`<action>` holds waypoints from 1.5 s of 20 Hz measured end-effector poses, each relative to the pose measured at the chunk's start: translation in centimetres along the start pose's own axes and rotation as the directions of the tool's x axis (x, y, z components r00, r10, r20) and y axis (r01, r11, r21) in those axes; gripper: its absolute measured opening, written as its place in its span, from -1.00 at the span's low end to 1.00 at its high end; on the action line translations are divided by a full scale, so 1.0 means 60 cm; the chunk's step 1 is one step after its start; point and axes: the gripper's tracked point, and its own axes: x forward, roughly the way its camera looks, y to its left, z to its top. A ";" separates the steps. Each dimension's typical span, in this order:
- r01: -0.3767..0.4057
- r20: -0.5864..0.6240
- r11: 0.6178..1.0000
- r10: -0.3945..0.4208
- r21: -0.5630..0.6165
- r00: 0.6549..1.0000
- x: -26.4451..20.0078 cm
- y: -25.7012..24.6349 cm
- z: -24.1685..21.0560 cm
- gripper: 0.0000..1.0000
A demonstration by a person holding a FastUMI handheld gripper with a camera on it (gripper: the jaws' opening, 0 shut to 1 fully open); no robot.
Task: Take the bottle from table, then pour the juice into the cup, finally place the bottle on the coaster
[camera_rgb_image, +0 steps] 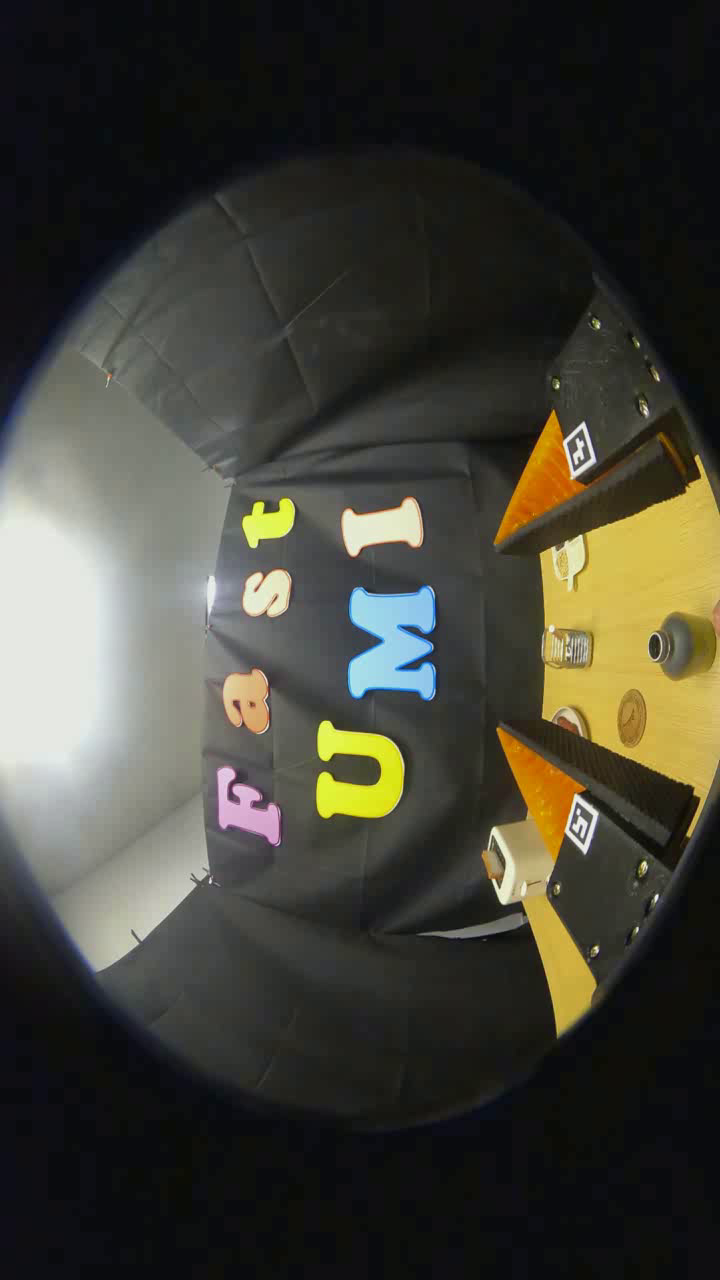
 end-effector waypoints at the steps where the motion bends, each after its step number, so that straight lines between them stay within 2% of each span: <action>1: -0.009 0.006 1.000 0.009 -0.005 1.000 0.004 0.003 0.003 0.98; 9: -0.051 0.040 0.997 0.053 -0.064 0.998 0.024 0.035 0.015 0.98; 16: -0.059 0.025 0.997 0.061 -0.054 0.998 0.020 0.033 0.000 0.98; 20: -0.088 0.072 0.996 0.090 -0.022 0.993 0.013 0.038 0.001 0.98; 24: -0.098 0.061 0.994 0.101 -0.049 0.993 0.007 0.033 -0.040 0.98; 30: -0.105 0.003 0.994 0.105 0.001 0.994 0.014 0.011 -0.107 0.98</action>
